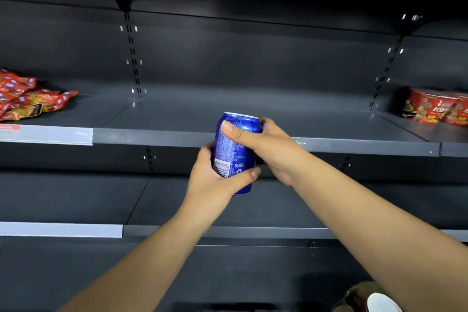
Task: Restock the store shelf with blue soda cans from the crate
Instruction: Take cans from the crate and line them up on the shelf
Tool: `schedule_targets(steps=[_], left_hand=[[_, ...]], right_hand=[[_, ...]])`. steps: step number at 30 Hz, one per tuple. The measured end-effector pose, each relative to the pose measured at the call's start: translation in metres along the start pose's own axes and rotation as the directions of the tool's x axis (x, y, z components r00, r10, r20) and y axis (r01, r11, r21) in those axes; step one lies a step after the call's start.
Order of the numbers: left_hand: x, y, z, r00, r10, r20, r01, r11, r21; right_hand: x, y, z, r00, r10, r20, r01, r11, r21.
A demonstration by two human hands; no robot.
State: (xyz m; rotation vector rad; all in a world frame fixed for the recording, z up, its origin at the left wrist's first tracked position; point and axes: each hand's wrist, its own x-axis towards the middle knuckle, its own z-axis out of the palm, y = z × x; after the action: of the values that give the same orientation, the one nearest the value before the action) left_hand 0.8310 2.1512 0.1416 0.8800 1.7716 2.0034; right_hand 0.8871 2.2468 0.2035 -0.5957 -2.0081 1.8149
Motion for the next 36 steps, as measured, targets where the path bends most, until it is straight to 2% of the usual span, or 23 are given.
schedule_targets(steps=[4,6,9,15,18,21,23,26,29,31,34,36], left_hand=[[-0.005,0.004,0.007,0.998,-0.004,-0.059,0.003,1.000,-0.021],[-0.004,0.006,0.005,0.999,-0.004,-0.046,0.002,0.999,-0.036],[-0.001,0.007,-0.004,0.999,-0.028,0.017,0.028,0.999,-0.030],[0.004,0.006,-0.016,0.964,-0.081,0.252,0.108,0.990,-0.095],[0.001,0.008,-0.018,0.954,-0.091,0.286,0.115,0.991,-0.068],[-0.006,0.009,-0.013,0.969,-0.080,0.234,0.090,0.995,-0.031],[-0.008,0.008,-0.008,0.987,-0.062,0.151,0.060,0.998,0.021],[-0.008,0.007,-0.002,0.998,-0.042,0.046,0.036,0.990,0.135],[-0.010,0.009,0.000,0.999,-0.022,0.031,0.016,0.980,0.197],[-0.011,0.012,-0.002,0.998,-0.015,0.062,0.002,0.979,0.204],[-0.013,0.019,-0.008,0.980,-0.041,0.192,0.023,0.995,0.094],[-0.012,0.020,-0.014,0.961,-0.038,0.274,0.032,0.999,0.023]], right_hand=[[-0.005,0.002,0.008,0.992,-0.005,-0.123,0.017,0.996,0.091],[-0.006,-0.001,0.006,0.989,-0.063,-0.132,0.070,0.997,0.044],[-0.006,-0.003,0.000,0.988,-0.131,-0.080,0.130,0.991,-0.013],[-0.007,-0.001,-0.007,0.985,-0.169,0.029,0.169,0.986,0.016],[-0.008,0.001,-0.012,0.984,-0.154,0.086,0.153,0.988,0.025],[-0.008,0.003,-0.014,0.985,-0.100,0.144,0.093,0.994,0.053],[-0.010,0.004,-0.010,0.986,-0.065,0.156,0.061,0.998,0.027],[-0.014,0.006,-0.001,0.995,-0.060,0.080,0.056,0.997,0.055],[-0.016,0.006,0.001,0.991,-0.135,-0.012,0.135,0.990,0.025],[-0.016,0.005,-0.001,0.980,-0.196,-0.031,0.196,0.981,0.006],[-0.016,0.000,-0.007,0.969,-0.246,0.007,0.246,0.969,0.009],[-0.015,-0.004,-0.012,0.969,-0.245,0.038,0.242,0.968,0.069]])
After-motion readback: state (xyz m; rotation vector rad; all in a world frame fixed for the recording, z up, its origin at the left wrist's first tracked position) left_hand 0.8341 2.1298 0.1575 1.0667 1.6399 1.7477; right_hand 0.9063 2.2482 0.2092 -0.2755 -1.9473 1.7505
